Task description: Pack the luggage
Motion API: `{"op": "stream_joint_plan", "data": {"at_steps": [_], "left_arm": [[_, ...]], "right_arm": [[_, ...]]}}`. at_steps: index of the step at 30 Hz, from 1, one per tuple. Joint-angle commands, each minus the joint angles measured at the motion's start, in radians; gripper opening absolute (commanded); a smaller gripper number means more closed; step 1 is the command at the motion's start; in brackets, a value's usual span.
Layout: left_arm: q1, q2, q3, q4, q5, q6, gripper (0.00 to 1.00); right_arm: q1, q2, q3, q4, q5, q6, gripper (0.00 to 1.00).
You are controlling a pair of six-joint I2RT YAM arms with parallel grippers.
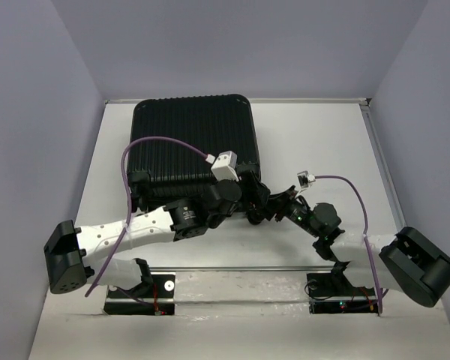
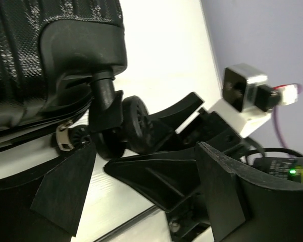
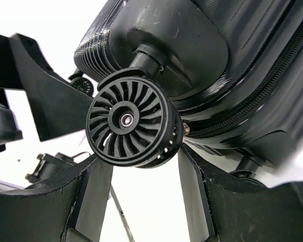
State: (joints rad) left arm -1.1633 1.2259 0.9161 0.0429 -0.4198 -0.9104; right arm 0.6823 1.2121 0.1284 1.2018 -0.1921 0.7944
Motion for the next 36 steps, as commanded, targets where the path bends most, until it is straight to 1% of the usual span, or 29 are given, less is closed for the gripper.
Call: {"op": "stream_joint_plan", "data": {"at_steps": [1, 5, 8, 11, 16, 18, 21, 26, 27, 28, 29, 30, 31, 32, 33, 35, 36], "left_arm": [[-0.015, 0.023, 0.108, -0.158, -0.057, 0.116, 0.9], [-0.016, 0.111, 0.182, -0.227, -0.013, 0.149, 0.91], [-0.016, 0.162, 0.194, -0.192, 0.033, 0.145, 0.91], [-0.015, 0.191, 0.196, -0.16, 0.026, 0.14, 0.9], [-0.013, 0.198, 0.211, -0.166, -0.016, 0.13, 0.88], [-0.015, 0.179, 0.184, -0.15, -0.043, 0.108, 0.84], [-0.012, 0.149, 0.145, -0.1, -0.054, 0.099, 0.81], [-0.006, 0.17, 0.145, -0.071, -0.056, 0.093, 0.67], [-0.006, 0.172, 0.141, -0.066, -0.059, 0.088, 0.63], [-0.006, 0.172, 0.135, -0.058, -0.065, 0.079, 0.61], [-0.006, 0.162, 0.126, -0.019, -0.066, 0.064, 0.58], [-0.006, 0.153, 0.092, 0.004, -0.069, 0.051, 0.5], [-0.006, 0.144, 0.069, 0.033, -0.074, 0.038, 0.46], [-0.006, 0.12, 0.041, 0.105, -0.076, 0.021, 0.41], [-0.007, 0.107, -0.017, 0.147, -0.076, -0.005, 0.36], [-0.009, 0.074, -0.066, 0.249, -0.08, -0.031, 0.31], [-0.01, 0.066, -0.1, 0.279, -0.092, -0.048, 0.25]], "right_arm": [[-0.001, -0.049, 0.028, -0.065, 0.036, -0.06, 0.59], [-0.001, -0.089, 0.031, -0.134, 0.029, -0.075, 0.59], [-0.001, -0.135, 0.028, -0.226, 0.043, -0.093, 0.59], [-0.001, -0.177, 0.027, -0.26, 0.049, -0.104, 0.6], [-0.001, -0.229, 0.039, -0.324, 0.054, -0.126, 0.6], [-0.001, -0.244, 0.037, -0.338, 0.052, -0.127, 0.6], [-0.001, -0.255, 0.027, -0.347, 0.049, -0.127, 0.6], [-0.001, -0.282, 0.01, -0.376, 0.052, -0.127, 0.6], [-0.001, -0.287, 0.01, -0.404, 0.052, -0.127, 0.6], [-0.001, -0.292, 0.011, -0.416, 0.052, -0.129, 0.6], [-0.001, -0.299, 0.01, -0.426, 0.051, -0.127, 0.6], [-0.001, -0.302, 0.005, -0.43, 0.043, -0.126, 0.61], [-0.001, -0.307, 0.001, -0.43, 0.043, -0.126, 0.62], [-0.001, -0.31, -0.007, -0.432, 0.04, -0.124, 0.62], [-0.001, -0.31, -0.009, -0.435, 0.037, -0.123, 0.62], [-0.001, -0.298, -0.012, -0.432, 0.031, -0.126, 0.62], [-0.001, -0.292, -0.012, -0.421, 0.02, -0.129, 0.62]]}}
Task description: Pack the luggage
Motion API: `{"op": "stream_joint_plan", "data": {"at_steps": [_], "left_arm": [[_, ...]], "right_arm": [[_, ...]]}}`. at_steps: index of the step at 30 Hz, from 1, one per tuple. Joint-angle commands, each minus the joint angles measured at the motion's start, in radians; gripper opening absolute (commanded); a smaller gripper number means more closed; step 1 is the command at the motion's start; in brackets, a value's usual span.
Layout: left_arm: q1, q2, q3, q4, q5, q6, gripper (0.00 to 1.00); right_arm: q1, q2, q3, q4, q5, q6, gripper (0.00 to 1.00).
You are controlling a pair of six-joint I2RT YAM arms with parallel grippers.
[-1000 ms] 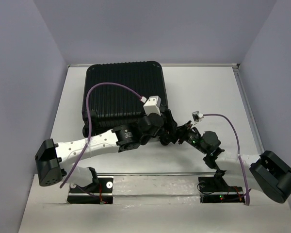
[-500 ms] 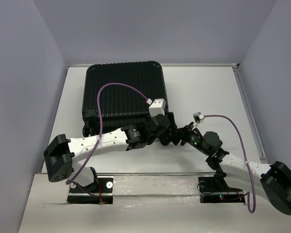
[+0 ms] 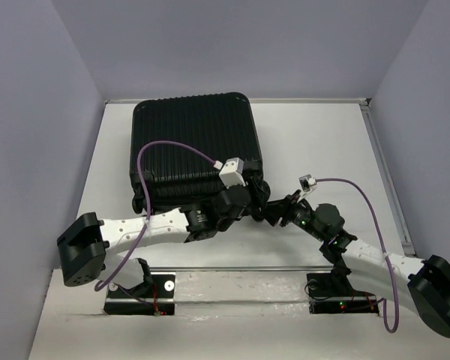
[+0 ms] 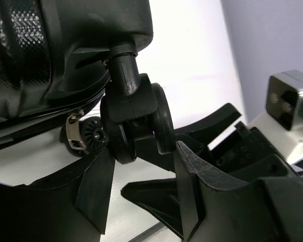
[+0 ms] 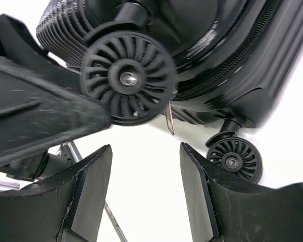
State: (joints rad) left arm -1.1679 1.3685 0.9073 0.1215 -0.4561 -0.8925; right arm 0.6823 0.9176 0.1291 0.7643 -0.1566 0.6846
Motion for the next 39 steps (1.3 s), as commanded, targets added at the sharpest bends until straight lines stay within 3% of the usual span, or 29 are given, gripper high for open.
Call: {"op": "stream_joint_plan", "data": {"at_steps": [1, 5, 12, 19, 26, 32, 39], "left_arm": [[-0.013, -0.092, -0.103, 0.245, -0.064, -0.072, 0.22], [-0.039, -0.111, -0.14, 0.314, -0.118, -0.086, 0.12], [-0.058, -0.101, -0.212, 0.492, -0.116, -0.12, 0.08], [-0.07, -0.129, -0.318, 0.707, -0.105, -0.143, 0.07], [-0.084, -0.166, -0.373, 0.834, -0.11, -0.178, 0.06], [-0.099, -0.158, -0.38, 0.877, -0.105, -0.189, 0.06], [-0.11, -0.147, -0.38, 0.905, -0.101, -0.191, 0.06]], "right_arm": [[-0.001, 0.01, -0.011, 0.024, -0.021, -0.022, 0.61], [-0.001, 0.058, 0.021, 0.026, -0.017, -0.045, 0.59], [-0.001, 0.151, 0.067, 0.076, -0.032, -0.065, 0.62], [-0.001, 0.247, 0.033, 0.321, -0.04, -0.059, 0.71], [-0.001, 0.385, 0.058, 0.495, -0.017, -0.01, 0.67], [-0.001, 0.521, 0.003, 0.739, 0.008, 0.085, 0.58], [-0.001, 0.63, 0.041, 0.822, -0.046, 0.118, 0.59]]}}
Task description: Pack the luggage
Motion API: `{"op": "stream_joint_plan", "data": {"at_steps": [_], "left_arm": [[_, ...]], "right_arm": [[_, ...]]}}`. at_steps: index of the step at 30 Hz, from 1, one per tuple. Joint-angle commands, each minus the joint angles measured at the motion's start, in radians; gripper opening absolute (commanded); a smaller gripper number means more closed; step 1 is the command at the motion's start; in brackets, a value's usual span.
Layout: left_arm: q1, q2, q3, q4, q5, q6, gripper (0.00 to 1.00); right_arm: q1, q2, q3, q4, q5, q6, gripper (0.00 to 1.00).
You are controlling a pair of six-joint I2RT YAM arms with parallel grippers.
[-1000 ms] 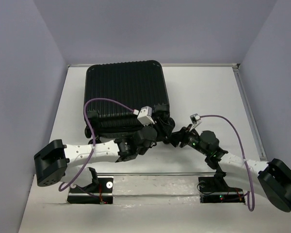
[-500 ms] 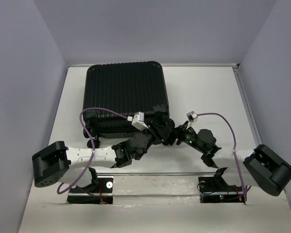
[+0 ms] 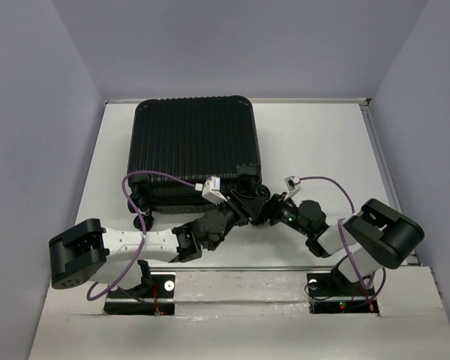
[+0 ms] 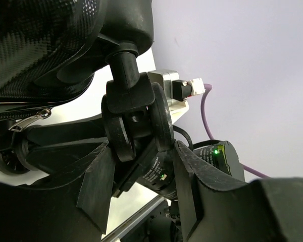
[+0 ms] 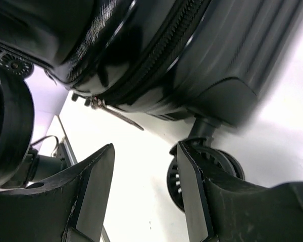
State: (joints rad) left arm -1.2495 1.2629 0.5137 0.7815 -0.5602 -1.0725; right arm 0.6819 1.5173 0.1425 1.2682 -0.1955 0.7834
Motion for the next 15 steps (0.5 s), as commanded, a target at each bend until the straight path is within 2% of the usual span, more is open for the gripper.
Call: {"op": "stream_joint_plan", "data": {"at_steps": [1, 5, 12, 15], "left_arm": [[-0.031, -0.045, 0.013, 0.243, 0.002, -0.009, 0.06], [-0.031, -0.045, 0.014, 0.242, -0.004, -0.011, 0.06], [-0.036, -0.043, 0.008, 0.243, -0.007, -0.023, 0.06], [-0.042, -0.046, 0.003, 0.243, -0.012, -0.024, 0.06]], "right_arm": [[-0.001, 0.032, 0.035, 0.316, -0.018, 0.017, 0.59], [-0.001, 0.043, 0.083, 0.289, -0.042, 0.011, 0.59], [-0.001, 0.158, 0.141, 0.446, -0.073, 0.068, 0.59], [-0.001, 0.173, 0.167, 0.448, -0.078, 0.086, 0.59]]}}
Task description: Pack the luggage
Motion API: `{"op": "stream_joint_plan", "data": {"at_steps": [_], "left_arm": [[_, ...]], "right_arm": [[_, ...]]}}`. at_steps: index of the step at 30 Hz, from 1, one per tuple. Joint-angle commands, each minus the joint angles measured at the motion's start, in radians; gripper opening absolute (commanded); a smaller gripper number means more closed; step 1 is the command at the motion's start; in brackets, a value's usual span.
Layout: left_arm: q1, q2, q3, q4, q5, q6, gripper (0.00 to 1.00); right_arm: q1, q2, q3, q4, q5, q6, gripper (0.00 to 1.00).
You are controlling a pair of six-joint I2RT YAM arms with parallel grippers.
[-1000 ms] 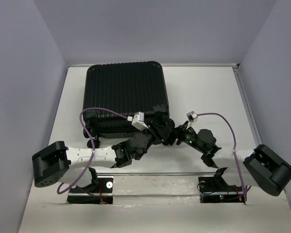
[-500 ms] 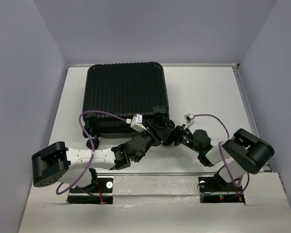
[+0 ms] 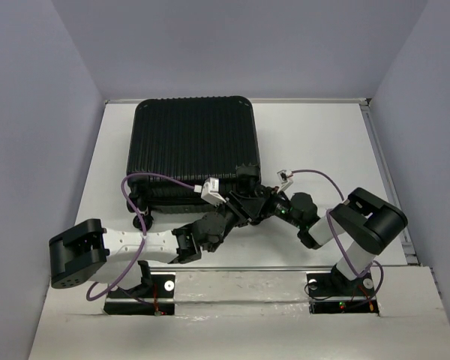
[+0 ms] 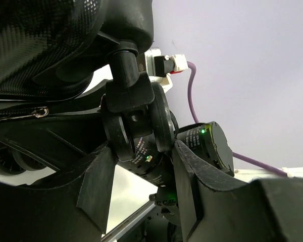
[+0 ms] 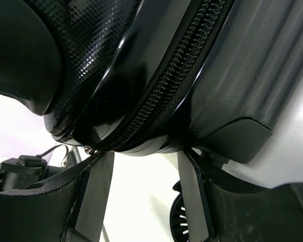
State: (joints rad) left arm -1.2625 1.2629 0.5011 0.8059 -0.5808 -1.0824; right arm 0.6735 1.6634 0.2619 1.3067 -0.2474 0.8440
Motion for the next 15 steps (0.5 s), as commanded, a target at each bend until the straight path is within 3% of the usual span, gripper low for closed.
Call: {"op": "stream_joint_plan", "data": {"at_steps": [1, 10, 15], "left_arm": [[-0.031, -0.048, 0.016, 0.219, 0.006, -0.014, 0.06], [-0.035, -0.06, 0.007, 0.217, 0.007, -0.04, 0.06], [-0.035, -0.077, -0.019, 0.22, 0.038, -0.102, 0.06]], "right_arm": [[0.008, 0.019, 0.049, 0.411, -0.027, 0.026, 0.59], [0.008, -0.048, 0.033, 0.41, -0.039, 0.05, 0.58], [0.008, -0.028, 0.043, 0.408, -0.085, 0.078, 0.52]]}}
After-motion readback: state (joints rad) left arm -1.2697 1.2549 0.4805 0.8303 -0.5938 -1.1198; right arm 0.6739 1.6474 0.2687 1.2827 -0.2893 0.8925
